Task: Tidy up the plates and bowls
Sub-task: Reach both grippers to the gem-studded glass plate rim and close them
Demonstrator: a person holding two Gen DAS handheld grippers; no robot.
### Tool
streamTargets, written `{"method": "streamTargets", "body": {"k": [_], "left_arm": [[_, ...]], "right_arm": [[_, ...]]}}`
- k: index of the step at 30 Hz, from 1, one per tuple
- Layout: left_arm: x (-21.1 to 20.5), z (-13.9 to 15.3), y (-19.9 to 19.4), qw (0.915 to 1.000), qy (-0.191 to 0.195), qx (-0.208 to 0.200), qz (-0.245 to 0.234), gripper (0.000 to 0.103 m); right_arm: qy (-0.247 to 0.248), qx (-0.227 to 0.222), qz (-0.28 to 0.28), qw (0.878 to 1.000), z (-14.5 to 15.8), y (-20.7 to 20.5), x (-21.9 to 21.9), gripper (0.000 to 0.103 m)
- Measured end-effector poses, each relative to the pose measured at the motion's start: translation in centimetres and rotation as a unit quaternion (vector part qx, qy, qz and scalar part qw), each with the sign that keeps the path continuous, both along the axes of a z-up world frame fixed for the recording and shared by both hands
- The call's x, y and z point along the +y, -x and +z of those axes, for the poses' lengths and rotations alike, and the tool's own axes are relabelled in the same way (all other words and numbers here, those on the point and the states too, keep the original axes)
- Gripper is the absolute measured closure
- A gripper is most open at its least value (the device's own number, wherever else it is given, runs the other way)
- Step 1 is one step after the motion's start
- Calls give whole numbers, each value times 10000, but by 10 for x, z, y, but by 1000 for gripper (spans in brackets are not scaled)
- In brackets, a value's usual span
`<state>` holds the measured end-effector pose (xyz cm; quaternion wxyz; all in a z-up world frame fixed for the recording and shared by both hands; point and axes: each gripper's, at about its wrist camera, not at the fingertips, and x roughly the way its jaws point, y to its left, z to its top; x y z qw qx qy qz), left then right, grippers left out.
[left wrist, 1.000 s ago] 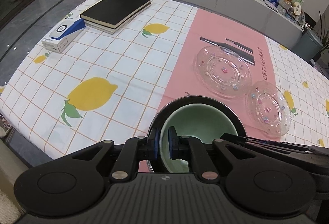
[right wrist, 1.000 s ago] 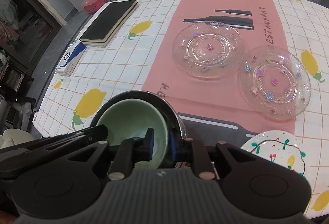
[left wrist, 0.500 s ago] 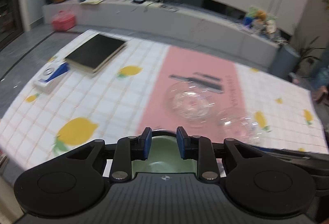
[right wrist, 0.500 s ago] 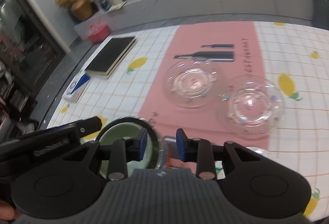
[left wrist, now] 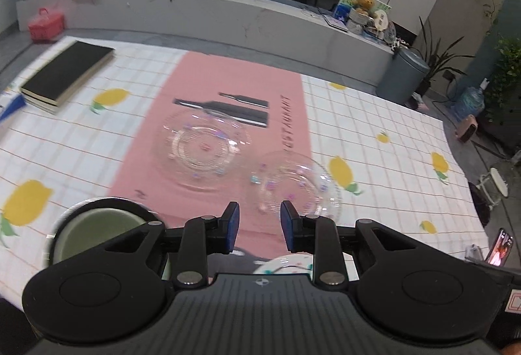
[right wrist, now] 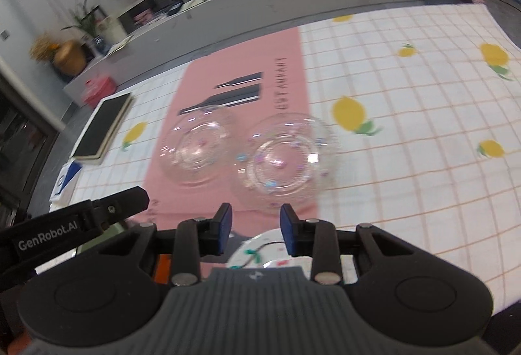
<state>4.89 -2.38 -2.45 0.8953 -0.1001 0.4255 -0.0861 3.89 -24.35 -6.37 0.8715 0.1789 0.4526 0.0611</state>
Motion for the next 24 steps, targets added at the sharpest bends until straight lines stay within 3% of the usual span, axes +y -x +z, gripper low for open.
{"method": "streamTargets", "body": {"k": [6, 17, 24], "left_arm": [[-15, -16, -15, 9999, 69, 124, -7, 65], [-17, -51, -46, 9985, 163, 352, 398, 59], [-22, -75, -64, 9968, 202, 481, 606, 59]], "right_arm": [[241, 7, -270, 9993, -13, -4, -25, 71], [205, -199, -599, 9978, -42, -24, -50, 69], [-143, 67, -528, 9985, -62, -48, -60, 69]]}}
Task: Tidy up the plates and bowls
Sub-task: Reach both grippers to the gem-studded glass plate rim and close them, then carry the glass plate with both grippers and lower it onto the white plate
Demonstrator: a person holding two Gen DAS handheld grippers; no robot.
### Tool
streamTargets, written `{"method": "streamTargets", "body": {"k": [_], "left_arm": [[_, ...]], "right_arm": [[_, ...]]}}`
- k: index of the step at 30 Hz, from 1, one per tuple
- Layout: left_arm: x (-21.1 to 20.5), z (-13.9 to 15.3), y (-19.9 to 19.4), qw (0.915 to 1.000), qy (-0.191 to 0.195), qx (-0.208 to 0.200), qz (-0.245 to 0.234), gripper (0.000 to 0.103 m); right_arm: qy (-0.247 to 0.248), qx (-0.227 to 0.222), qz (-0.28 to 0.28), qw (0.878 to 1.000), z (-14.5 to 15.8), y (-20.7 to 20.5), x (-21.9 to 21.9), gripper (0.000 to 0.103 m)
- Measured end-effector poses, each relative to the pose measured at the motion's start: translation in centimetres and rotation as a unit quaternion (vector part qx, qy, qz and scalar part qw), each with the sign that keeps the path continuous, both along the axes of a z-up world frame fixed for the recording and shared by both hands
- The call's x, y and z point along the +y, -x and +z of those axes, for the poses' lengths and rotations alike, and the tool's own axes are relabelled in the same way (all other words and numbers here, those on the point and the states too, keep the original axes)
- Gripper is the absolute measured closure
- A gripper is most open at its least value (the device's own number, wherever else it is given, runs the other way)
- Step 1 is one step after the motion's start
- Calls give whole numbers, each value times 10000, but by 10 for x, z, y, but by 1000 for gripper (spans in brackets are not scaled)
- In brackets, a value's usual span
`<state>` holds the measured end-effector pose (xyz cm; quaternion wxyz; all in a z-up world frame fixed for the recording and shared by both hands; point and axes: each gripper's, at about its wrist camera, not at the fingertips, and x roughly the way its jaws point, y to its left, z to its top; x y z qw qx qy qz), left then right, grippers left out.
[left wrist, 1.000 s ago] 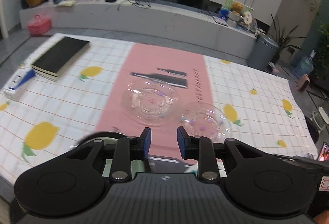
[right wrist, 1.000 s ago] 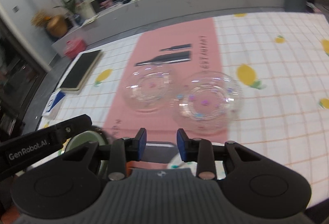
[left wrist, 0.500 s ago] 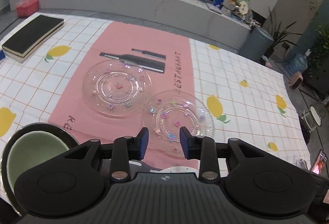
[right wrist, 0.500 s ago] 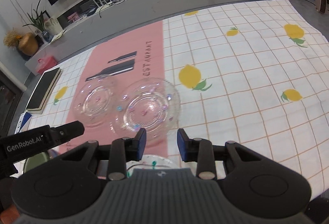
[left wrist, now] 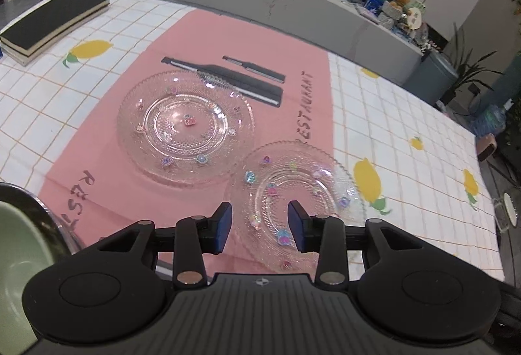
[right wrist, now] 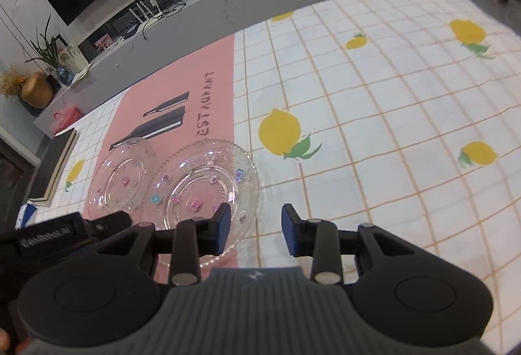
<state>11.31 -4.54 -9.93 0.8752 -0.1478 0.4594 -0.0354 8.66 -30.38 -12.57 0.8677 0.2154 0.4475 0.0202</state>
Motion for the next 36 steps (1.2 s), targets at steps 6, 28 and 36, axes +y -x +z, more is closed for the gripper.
{"method": "streamTargets", "body": {"k": [6, 28, 36], "left_arm": [[6, -17, -9, 9997, -49, 91, 216, 59], [4, -40, -24, 9996, 131, 167, 207, 82], [5, -37, -22, 9996, 136, 183, 183, 88]], "right_arm": [[-180, 142, 68, 9997, -16, -19, -2, 69], [-690, 245, -38, 9973, -41, -36, -10, 95], [-711, 354, -112, 9968, -37, -31, -13, 95]]}}
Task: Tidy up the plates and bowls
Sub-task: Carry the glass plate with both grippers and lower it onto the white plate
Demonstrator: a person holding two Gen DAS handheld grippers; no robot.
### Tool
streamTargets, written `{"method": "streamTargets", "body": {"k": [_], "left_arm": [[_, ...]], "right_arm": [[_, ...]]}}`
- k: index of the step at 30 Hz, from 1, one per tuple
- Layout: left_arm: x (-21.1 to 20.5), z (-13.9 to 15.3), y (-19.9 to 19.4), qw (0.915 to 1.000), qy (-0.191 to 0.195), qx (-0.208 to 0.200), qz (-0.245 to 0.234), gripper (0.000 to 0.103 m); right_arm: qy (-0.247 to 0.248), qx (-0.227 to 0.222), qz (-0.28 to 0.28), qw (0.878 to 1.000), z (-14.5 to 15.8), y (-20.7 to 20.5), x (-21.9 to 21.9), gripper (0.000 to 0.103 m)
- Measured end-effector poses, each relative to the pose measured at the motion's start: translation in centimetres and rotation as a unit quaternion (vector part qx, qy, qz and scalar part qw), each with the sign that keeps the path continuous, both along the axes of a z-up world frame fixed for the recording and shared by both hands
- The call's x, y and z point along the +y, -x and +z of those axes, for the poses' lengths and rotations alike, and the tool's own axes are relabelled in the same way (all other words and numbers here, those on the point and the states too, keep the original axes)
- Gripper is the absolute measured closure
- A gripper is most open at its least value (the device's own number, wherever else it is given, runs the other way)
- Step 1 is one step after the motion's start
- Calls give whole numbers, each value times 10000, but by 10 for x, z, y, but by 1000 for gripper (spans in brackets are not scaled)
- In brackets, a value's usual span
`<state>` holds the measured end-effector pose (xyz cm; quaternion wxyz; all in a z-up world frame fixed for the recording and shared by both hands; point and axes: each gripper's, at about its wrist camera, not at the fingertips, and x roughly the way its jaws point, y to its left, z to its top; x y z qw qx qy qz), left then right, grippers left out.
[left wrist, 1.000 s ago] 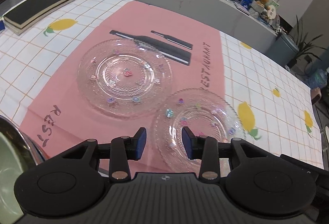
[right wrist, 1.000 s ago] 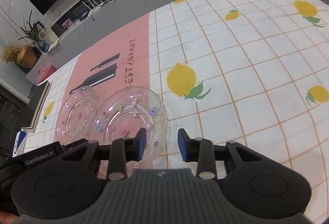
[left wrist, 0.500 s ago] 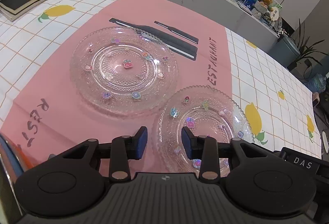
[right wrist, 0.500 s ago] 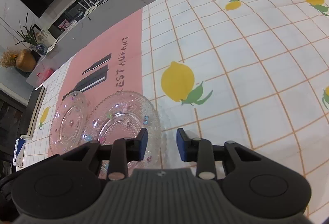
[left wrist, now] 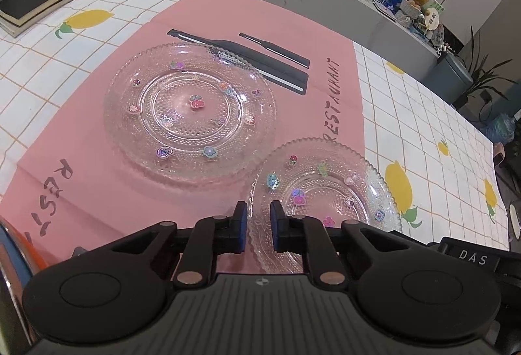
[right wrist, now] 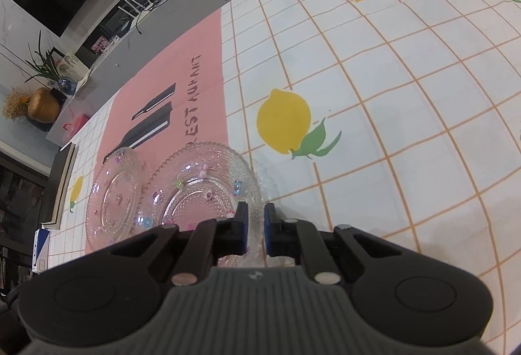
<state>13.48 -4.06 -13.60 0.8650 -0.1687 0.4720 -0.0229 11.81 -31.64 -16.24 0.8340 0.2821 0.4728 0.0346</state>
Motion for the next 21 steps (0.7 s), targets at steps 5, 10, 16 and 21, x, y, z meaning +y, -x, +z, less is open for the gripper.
{"method": "streamTargets", "body": {"k": [5, 10, 16, 21], "left_arm": [[-2, 7, 6, 10000, 7, -74, -60, 89], [-2, 15, 12, 9999, 54, -117, -79, 89], [0, 27, 22, 9996, 57, -218, -139, 89], [2, 39, 35, 9993, 64, -315, -198, 89]], "right_arm": [[12, 0, 9, 10000, 8, 6, -3, 96], [88, -55, 66, 9999, 19, 14, -3, 96], [131, -158, 133, 9997, 32, 27, -1, 96], [114, -242, 152, 9995, 45, 42, -2, 96]]}}
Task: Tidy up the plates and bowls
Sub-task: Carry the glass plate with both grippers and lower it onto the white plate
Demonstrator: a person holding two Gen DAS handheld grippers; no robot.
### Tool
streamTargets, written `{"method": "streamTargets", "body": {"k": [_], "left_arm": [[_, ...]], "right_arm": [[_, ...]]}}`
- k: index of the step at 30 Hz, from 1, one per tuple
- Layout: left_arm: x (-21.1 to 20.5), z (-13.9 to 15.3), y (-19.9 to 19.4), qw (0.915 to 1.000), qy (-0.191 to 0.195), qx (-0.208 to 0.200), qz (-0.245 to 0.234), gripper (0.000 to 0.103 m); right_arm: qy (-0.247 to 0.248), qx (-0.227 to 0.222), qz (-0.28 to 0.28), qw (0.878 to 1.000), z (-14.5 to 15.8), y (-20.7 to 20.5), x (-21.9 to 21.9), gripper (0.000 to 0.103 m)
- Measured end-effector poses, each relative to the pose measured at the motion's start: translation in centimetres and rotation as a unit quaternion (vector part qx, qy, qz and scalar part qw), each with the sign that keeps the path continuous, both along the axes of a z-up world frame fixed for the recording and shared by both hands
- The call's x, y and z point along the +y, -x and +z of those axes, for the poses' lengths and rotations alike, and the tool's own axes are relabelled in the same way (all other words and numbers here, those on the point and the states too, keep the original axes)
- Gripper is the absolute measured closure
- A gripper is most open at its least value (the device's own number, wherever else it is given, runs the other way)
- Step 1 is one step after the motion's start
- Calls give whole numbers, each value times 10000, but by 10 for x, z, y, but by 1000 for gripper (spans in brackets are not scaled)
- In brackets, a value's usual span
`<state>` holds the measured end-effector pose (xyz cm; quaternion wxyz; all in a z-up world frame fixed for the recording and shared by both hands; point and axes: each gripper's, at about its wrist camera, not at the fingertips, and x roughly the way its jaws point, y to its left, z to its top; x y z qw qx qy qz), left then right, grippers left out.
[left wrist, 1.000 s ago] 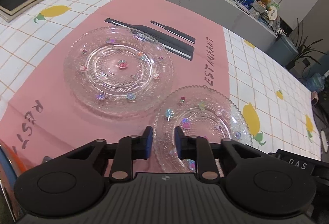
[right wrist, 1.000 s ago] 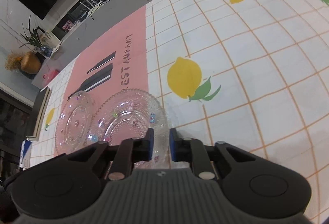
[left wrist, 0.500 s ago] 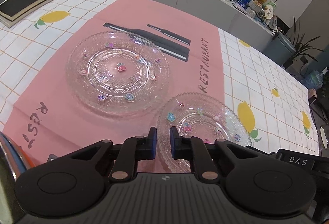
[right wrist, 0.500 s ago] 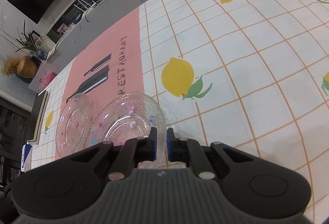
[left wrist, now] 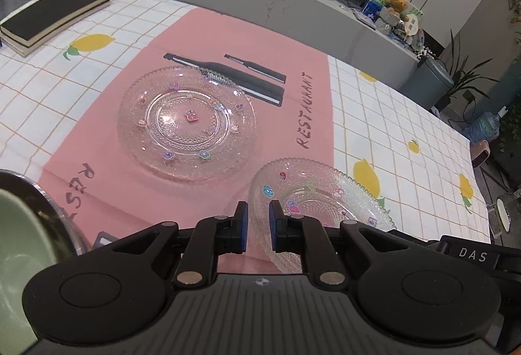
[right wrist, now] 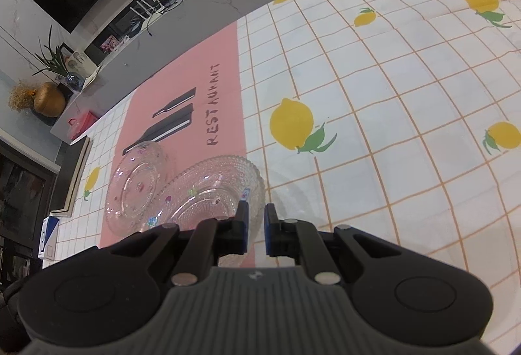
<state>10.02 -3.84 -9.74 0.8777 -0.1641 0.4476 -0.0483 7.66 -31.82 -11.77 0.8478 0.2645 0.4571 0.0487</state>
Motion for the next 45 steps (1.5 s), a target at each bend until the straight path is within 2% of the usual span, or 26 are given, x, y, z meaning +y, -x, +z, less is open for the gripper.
{"method": "streamTargets", "body": {"k": [7, 14, 26, 32, 45], "left_arm": [[4, 18, 27, 9999, 24, -115, -126, 89], [14, 20, 54, 9998, 77, -49, -180, 89], [20, 7, 97, 9990, -13, 154, -427, 89], [19, -1, 107, 9984, -91, 164, -537, 89], [10, -15, 111, 9959, -407, 227, -770, 90]], "right_arm": [[13, -136, 58, 9999, 16, 32, -1, 96], [62, -158, 173, 9997, 23, 69, 5, 96], [246, 110, 279, 9992, 9, 119, 14, 95], [296, 230, 269, 9989, -1, 131, 14, 95], [824, 219, 395, 9956, -8, 138, 22, 94]]}}
